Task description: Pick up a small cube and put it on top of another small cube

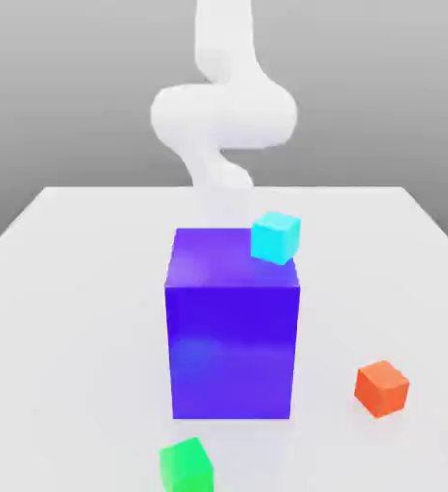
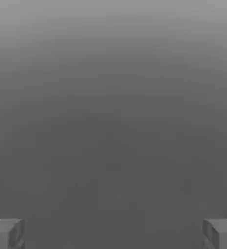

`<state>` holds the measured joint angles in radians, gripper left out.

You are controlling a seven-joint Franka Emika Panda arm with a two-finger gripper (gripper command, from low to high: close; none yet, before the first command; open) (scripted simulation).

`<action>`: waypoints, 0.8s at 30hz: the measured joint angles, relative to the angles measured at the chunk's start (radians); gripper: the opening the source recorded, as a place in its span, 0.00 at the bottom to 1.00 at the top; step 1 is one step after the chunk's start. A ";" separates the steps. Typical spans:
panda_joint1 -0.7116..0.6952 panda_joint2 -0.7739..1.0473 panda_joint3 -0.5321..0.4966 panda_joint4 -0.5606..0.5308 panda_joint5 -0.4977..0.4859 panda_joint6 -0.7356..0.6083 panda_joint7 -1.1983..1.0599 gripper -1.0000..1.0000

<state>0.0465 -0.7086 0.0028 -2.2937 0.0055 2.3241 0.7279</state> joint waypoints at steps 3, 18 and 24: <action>0.058 0.114 0.004 0.008 0.006 0.031 -0.089 0.50; 0.285 0.659 0.093 0.045 0.010 0.176 -0.497 0.50; 0.357 0.878 0.136 0.060 -0.042 0.233 -0.623 0.50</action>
<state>0.4032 0.1694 0.1389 -2.2336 -0.0361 2.5575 0.1049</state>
